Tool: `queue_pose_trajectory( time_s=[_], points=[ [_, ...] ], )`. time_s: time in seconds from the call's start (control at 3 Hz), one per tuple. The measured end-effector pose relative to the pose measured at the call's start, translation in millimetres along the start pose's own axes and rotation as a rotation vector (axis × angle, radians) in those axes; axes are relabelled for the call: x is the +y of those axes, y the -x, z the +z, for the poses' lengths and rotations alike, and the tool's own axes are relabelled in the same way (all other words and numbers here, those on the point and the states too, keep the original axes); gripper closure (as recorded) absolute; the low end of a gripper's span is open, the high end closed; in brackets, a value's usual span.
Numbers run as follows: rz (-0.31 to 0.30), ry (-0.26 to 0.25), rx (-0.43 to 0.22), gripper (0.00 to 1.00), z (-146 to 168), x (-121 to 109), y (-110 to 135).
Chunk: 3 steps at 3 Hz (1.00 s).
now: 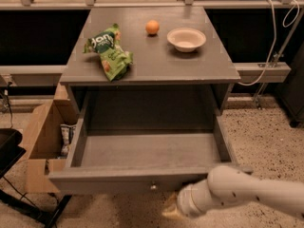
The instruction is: Close top drawer
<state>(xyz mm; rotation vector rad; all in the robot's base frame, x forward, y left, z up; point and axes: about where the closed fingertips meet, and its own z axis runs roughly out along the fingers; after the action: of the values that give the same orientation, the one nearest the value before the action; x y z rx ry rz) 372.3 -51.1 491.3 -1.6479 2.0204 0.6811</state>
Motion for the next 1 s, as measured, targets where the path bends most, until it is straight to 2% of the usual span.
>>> queue_pose_trajectory(
  time_s=[0.33,0.67,1.0],
  points=[
    [-0.008,0.001,-0.003,1.0,2,-7,3],
    [-0.021,0.022,0.0,1.0,5,-39,15],
    [-0.026,0.041,0.006,1.0,7,-58,23]
  ],
)
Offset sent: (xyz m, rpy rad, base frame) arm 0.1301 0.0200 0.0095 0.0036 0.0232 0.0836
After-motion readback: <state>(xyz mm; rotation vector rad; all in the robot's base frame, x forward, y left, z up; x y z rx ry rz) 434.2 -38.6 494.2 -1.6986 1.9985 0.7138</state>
